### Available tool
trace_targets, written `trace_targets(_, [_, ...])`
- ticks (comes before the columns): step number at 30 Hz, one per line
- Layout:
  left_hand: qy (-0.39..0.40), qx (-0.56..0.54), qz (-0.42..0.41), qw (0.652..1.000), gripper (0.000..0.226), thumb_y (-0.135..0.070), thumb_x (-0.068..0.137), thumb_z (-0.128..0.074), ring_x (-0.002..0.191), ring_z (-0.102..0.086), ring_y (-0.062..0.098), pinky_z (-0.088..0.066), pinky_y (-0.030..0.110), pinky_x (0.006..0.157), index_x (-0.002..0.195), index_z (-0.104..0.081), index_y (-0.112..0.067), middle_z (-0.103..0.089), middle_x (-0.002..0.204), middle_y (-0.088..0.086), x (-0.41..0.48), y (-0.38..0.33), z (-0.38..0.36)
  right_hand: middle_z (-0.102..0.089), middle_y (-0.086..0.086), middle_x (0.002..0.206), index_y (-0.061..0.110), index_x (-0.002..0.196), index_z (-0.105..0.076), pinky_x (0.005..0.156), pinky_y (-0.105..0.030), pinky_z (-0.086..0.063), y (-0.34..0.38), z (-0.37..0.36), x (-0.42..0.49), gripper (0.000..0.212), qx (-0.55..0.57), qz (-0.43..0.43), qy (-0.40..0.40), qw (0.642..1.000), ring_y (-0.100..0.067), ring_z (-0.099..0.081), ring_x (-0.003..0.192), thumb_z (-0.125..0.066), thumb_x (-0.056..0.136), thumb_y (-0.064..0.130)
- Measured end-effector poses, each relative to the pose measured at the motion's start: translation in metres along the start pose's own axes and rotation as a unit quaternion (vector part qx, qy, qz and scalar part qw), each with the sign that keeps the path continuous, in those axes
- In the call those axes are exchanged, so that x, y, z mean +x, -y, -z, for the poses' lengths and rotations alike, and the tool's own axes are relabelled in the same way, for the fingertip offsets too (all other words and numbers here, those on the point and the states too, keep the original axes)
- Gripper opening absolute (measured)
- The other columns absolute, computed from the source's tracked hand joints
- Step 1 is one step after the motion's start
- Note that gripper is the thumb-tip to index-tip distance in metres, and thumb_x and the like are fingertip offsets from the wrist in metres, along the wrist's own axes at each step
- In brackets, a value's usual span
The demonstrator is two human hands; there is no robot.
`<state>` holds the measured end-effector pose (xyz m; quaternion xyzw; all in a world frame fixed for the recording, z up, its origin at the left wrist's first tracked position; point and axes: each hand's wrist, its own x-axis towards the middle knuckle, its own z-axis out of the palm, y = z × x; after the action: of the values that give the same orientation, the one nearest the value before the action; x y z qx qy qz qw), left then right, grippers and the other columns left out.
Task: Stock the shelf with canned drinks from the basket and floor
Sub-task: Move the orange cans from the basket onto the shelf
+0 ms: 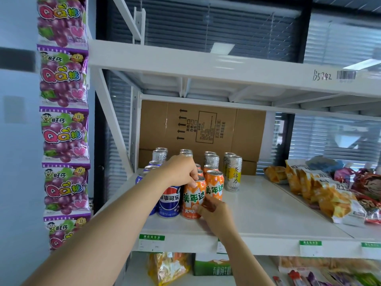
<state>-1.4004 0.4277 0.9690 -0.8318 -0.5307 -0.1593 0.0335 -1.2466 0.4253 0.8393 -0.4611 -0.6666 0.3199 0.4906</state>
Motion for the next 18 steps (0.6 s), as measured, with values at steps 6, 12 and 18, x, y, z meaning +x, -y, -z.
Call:
trace_targets(6, [-0.036,-0.052,0.009,0.998,0.034,-0.024,0.087,-0.069,0.113,-0.060,0.017,-0.047,0.031,0.092,0.121,-0.069,-0.019,-0.066,0.126,-0.001,-0.013,-0.001,-0.008,-0.070,0.008,0.094,0.014,0.112,-0.064,0.079,-0.027,-0.053,0.022,0.007,-0.013,0.025,0.071,-0.052,-0.034,0.996,-0.009,-0.065,0.089,-0.069,0.089,0.024])
trace_targets(12, [-0.222,-0.211,0.016,0.952,0.032,-0.028,0.094,-0.061,0.117,-0.060,0.016,-0.051,0.033,0.095,0.125,-0.064,-0.021,-0.065,0.128,-0.001,-0.037,0.005,-0.015,-0.071,-0.008,0.094,0.016,0.094,-0.065,0.074,-0.033,-0.055,0.048,0.015,-0.029,0.018,0.114,-0.060,-0.129,0.983,-0.022,-0.068,0.090,-0.057,0.096,0.033])
trace_targets(18, [-0.266,-0.319,0.029,0.909,0.026,-0.026,0.096,-0.057,0.108,-0.062,0.011,-0.047,0.014,0.078,0.119,-0.066,-0.017,-0.067,0.119,-0.003,-0.075,0.001,-0.030,-0.071,-0.004,0.087,0.016,0.093,-0.064,0.075,-0.033,-0.054,0.069,-0.006,-0.051,0.020,0.130,-0.052,-0.156,0.978,-0.019,-0.067,0.083,-0.053,0.099,0.032])
